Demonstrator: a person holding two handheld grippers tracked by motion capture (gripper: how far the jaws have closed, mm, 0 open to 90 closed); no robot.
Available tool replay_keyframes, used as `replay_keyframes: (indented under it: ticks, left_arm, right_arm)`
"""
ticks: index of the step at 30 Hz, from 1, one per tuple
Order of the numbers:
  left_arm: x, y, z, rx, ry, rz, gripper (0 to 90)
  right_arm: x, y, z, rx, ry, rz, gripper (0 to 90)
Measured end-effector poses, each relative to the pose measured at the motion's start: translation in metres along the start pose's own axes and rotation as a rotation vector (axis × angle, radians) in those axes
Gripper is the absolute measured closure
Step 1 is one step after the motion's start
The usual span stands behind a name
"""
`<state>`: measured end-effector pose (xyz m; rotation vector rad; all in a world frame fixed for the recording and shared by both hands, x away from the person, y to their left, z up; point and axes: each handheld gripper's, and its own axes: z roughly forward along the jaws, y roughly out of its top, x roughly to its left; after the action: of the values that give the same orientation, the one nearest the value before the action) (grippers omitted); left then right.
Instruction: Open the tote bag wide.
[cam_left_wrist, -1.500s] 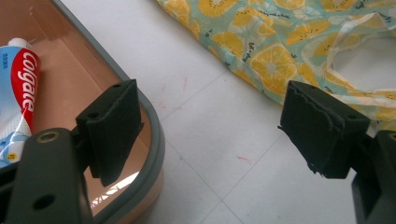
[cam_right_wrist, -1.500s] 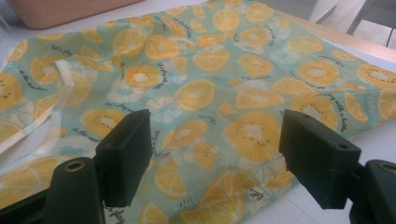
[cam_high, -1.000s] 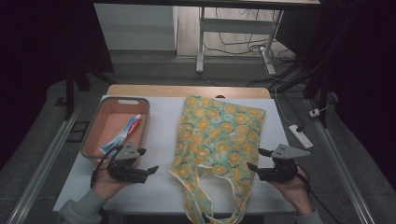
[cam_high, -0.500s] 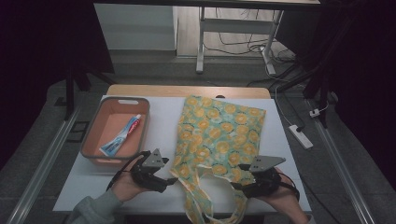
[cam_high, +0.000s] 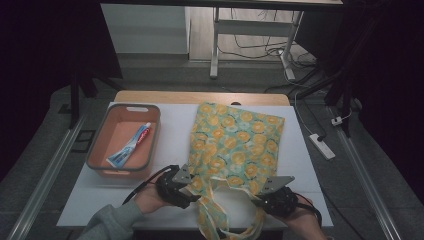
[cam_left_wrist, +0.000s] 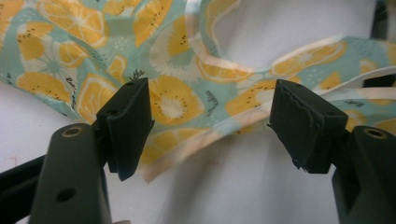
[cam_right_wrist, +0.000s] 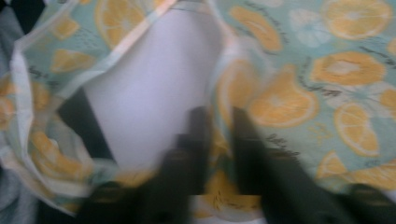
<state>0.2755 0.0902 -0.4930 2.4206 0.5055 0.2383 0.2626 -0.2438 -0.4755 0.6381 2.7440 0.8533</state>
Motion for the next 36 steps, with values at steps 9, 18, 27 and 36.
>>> replay_keyframes:
  ticks: [9, 18, 27, 36]
  left_arm:
    - [0.001, 0.001, 0.011, 0.041, -0.010, 0.046, 32.1]
    - [-0.001, 0.005, 0.022, 0.091, 0.059, 0.126, 66.6]
    - [0.008, 0.009, -0.010, -0.056, 0.043, 0.060, 88.5]
    - [0.046, 0.040, -0.051, -0.244, 0.126, -0.085, 88.5]
  right_arm:
    - [-0.012, 0.005, -0.021, -0.164, -0.062, 0.030, 89.3]
    - [-0.033, 0.011, -0.032, -0.268, -0.100, 0.078, 89.3]
    - [-0.035, 0.005, -0.041, -0.288, -0.119, 0.086, 89.3]
    - [-0.060, 0.029, -0.058, -0.399, -0.166, 0.080, 89.1]
